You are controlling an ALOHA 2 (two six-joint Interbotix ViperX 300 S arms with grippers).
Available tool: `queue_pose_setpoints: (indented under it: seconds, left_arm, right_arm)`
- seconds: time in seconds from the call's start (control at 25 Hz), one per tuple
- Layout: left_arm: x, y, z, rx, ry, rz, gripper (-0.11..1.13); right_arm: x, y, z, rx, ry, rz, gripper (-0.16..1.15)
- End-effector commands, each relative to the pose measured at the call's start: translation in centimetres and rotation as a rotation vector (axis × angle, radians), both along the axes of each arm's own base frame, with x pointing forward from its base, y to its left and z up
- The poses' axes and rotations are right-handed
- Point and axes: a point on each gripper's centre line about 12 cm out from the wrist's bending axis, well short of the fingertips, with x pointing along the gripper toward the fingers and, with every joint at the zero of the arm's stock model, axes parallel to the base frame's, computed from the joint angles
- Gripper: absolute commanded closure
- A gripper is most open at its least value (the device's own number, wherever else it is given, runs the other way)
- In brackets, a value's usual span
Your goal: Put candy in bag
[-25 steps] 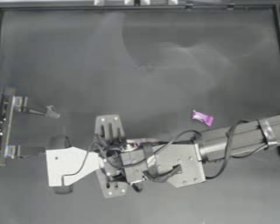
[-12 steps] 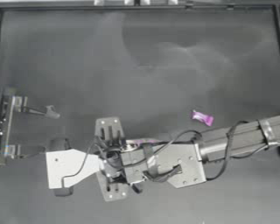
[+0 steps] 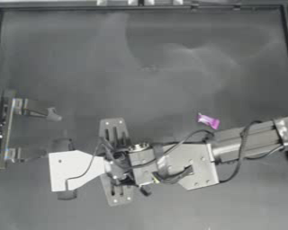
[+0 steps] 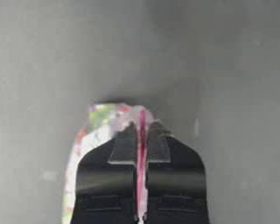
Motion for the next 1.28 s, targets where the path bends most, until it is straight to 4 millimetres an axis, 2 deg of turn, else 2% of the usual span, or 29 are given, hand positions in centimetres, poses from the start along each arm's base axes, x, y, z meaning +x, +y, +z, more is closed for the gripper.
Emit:
queue_pose_setpoints:
  seconds: [0.04, 0.44, 1.28]
  left_arm:
    - [0.6, -0.2, 0.1, -0.013, -0.003, -0.006, 0.0]
    - [2.2, -0.7, -0.7, -0.023, 0.005, -0.021, 0.01]
    - [8.2, -2.6, -2.5, -0.05, 0.009, -0.041, 0.01]
  right_arm:
    - [-0.9, -0.3, 3.4, 0.02, -0.087, -0.006, 0.94]
    - [-2.4, -1.3, 3.2, 0.036, -0.123, -0.041, 0.94]
    - [-3.8, -1.7, 2.4, 0.038, -0.175, -0.058, 0.94]
